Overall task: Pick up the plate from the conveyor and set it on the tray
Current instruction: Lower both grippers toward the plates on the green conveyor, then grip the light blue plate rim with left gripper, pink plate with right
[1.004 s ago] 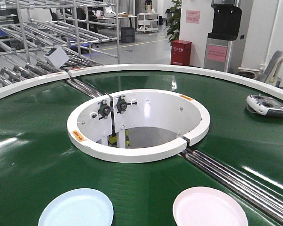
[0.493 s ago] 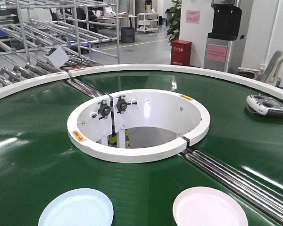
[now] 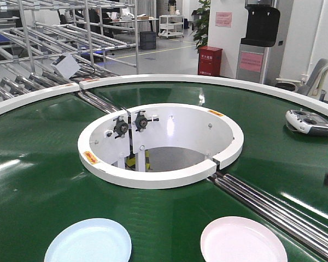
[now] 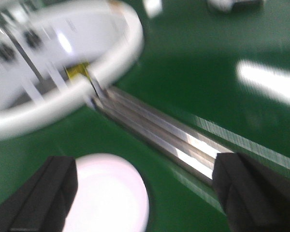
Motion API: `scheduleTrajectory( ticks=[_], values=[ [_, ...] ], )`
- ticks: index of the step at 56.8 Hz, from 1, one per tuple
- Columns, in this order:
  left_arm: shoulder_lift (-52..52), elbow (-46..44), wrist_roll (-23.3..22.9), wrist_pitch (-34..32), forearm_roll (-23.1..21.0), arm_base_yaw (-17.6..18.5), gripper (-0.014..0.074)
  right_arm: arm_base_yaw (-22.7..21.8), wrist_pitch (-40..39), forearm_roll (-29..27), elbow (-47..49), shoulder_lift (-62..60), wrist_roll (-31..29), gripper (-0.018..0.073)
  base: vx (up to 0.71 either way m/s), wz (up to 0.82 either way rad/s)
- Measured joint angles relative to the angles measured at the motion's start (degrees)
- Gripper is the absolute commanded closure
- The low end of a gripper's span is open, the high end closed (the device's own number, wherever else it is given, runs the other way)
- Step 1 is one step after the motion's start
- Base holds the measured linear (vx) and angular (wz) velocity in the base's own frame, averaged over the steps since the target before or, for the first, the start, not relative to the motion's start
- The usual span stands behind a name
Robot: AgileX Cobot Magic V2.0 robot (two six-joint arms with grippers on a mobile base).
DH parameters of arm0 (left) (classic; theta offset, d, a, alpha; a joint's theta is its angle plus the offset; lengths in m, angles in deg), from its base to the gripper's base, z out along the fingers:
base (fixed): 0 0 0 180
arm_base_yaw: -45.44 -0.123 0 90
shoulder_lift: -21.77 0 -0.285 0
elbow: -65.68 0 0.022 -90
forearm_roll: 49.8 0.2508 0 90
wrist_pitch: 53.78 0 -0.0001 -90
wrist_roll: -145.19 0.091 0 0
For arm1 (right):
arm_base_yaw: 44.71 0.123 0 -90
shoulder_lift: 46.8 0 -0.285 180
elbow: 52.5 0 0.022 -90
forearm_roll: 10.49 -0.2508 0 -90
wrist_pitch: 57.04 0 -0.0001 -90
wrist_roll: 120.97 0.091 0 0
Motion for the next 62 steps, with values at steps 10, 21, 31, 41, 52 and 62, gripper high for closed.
scheduleTrajectory(
  ticks=[10, 21, 31, 41, 52, 62],
  values=[
    [0.0, 0.0, 0.0, 3.1, 0.0, 0.0, 0.0073, -2.6, 12.4, -0.6, 7.8, 15.4, -0.9, -0.0014, 0.00, 0.00],
    [0.0, 0.0, 0.0, 3.4, 0.0, 0.0, 0.0073, -0.7, 13.4, -0.6, 12.6, 26.4, -2.1, -0.0014, 0.00, 0.00],
    [0.0, 0.0, 0.0, 3.5, 0.0, 0.0, 0.0073, 2.2, 14.7, -0.6, 18.5, 35.4, -2.1, -0.0014, 0.00, 0.00],
    [0.0, 0.0, 0.0, 3.5, 0.0, 0.0, 0.0073, 4.4, 16.3, -1.1, 23.9, 42.7, -2.1, 0.0015, 0.00, 0.00],
    [0.0, 0.0, 0.0, 3.6, 0.0, 0.0, 0.0073, 5.9, 16.5, -1.9, 25.6, 47.0, -2.1, 0.0078, 0.00, 0.00],
    [0.0, 0.0, 0.0, 3.7, 0.0, 0.0, 0.0073, 6.2, 16.7, -2.2, 25.7, 50.0, -2.1, 0.0179, 0.00, 0.00]
  ],
)
